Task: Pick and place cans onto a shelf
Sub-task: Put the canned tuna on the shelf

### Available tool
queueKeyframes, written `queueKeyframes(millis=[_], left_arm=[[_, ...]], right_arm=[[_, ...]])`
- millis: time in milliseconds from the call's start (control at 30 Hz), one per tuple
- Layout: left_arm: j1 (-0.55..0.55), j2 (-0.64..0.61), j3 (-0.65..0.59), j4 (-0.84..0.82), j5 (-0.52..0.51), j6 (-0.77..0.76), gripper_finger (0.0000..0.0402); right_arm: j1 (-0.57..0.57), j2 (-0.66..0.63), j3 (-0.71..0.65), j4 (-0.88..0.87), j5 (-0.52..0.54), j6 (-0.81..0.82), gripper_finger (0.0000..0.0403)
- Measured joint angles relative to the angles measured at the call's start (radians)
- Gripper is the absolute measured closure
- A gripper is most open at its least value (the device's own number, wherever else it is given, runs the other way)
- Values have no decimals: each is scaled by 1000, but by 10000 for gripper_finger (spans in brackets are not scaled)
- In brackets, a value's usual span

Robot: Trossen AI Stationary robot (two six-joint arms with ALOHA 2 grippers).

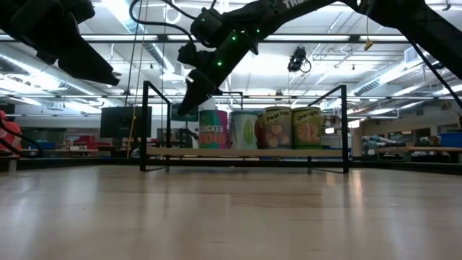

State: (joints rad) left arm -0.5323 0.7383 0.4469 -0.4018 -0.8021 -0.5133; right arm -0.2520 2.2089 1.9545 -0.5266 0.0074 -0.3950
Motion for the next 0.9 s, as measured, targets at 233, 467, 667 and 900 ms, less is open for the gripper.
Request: queueKeyframes(millis=[233, 467, 667, 900], left_arm=[[0, 0, 0, 1, 2, -6, 5], [0, 0, 0, 4, 2, -7, 5], [0, 0, 0, 6, 2, -7, 5], [0, 1, 0, 9, 2, -8, 5]], right_arm=[[0, 0, 0, -24, 20, 0, 101], [13, 0, 0, -1, 19, -1, 101], [39, -1, -22, 16, 18, 22, 101], [40, -1, -64, 40, 11, -31, 101]])
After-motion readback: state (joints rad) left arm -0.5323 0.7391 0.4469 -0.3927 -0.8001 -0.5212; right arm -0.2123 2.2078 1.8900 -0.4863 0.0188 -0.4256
